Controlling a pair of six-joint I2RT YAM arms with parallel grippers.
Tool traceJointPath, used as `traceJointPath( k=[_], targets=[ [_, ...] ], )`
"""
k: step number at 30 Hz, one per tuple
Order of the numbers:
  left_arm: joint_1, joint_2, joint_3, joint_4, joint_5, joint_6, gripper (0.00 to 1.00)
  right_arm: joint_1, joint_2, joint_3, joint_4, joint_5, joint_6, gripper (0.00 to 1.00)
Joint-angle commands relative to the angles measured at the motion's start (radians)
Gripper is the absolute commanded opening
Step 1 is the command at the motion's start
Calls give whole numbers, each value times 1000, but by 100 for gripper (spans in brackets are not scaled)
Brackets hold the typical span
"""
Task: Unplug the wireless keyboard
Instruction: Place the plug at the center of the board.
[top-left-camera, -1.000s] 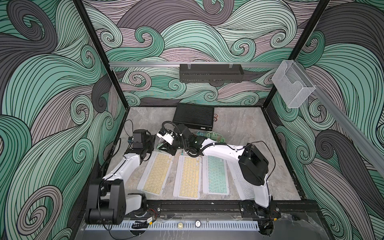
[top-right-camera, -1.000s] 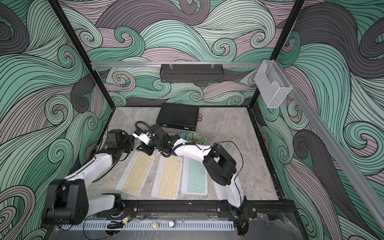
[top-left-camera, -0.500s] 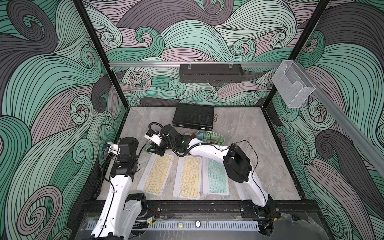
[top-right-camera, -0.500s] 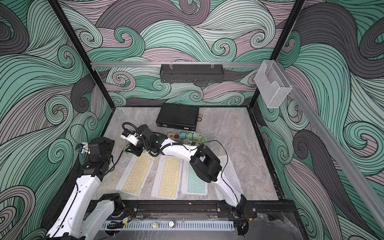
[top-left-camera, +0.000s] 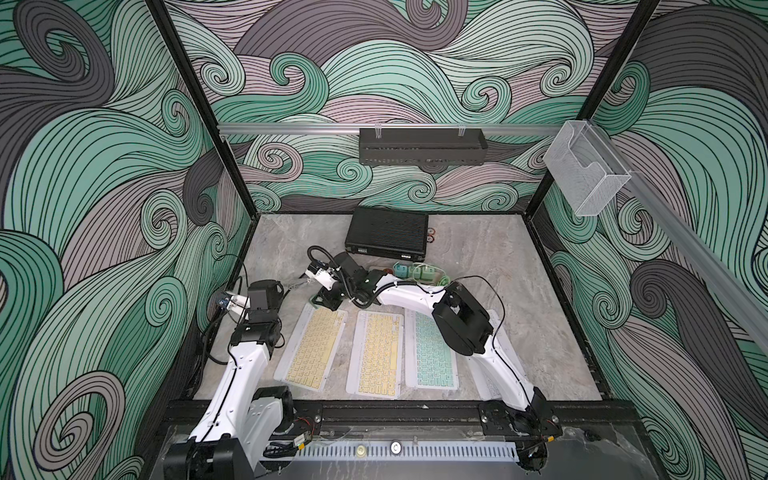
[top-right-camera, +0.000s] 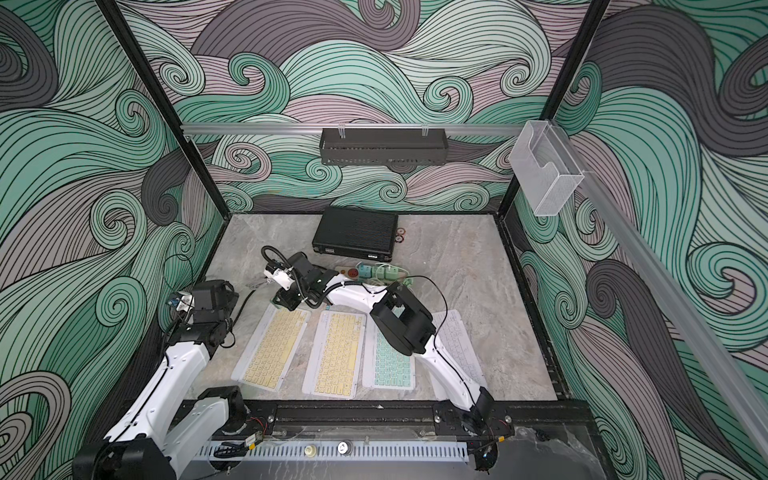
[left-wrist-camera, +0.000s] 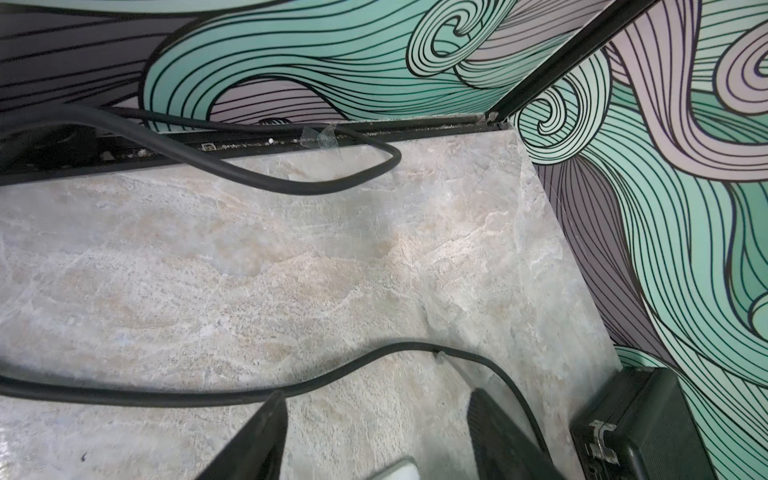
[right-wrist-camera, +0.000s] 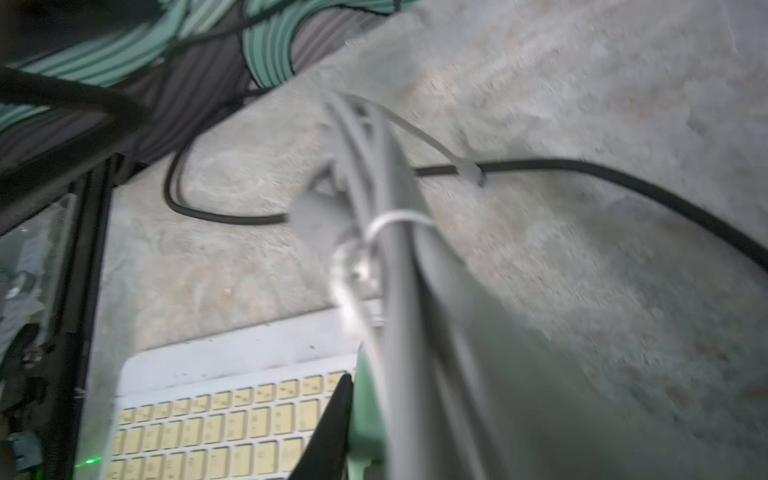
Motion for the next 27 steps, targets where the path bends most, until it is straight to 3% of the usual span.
traceJointPath(
  k=[1,4,8,13,20,27],
  targets=[
    [6,23,39,19,44,39,70,-29,5,-6,18,22,47,0],
    [6,39,39,38,77,50,69,-42,20,7,25,21,67,6],
    [6,57,45,56,111,71,68,-47,51,43,6,26,75,28],
    [6,70,53,53,112,80,68,-48,57,71,-43,56,35,46],
    [7,55,53,54,122,86,67,-61,6,86,-118,148,-29,60],
    [6,62,50,66,125,80,67,-92,-25,117,-208,175,-77,68]
  ],
)
